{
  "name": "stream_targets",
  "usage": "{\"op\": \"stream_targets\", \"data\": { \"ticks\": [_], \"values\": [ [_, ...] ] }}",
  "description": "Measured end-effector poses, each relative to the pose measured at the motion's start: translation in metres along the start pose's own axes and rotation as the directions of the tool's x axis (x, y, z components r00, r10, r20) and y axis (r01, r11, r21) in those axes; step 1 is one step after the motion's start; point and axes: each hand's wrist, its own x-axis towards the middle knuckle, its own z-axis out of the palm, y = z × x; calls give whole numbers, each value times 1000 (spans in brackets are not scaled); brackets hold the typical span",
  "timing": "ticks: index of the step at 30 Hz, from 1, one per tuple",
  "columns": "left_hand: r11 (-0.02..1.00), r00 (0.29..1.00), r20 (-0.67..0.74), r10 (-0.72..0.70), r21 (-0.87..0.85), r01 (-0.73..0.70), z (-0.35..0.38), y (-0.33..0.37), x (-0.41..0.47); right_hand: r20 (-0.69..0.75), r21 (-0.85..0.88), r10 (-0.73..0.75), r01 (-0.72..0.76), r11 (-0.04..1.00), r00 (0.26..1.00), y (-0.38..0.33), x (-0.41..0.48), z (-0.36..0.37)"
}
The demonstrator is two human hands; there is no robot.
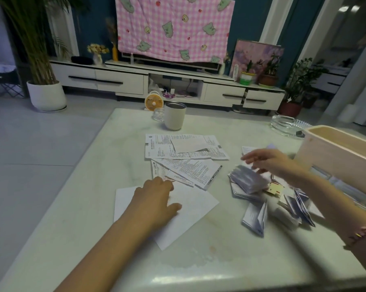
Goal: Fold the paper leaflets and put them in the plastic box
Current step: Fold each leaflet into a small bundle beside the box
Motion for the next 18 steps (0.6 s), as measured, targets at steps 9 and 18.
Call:
{"op": "stream_targets", "data": {
  "ticks": [9, 18],
  "values": [
    [991, 983, 140, -121, 66, 113, 3, -14, -21, 46, 95, -236, 231, 968, 971, -58, -32, 34],
    [992, 990, 110, -93, 93, 83, 3, -16, -26, 457, -327, -310, 481, 813, 834, -56, -41, 122]
  ]
}}
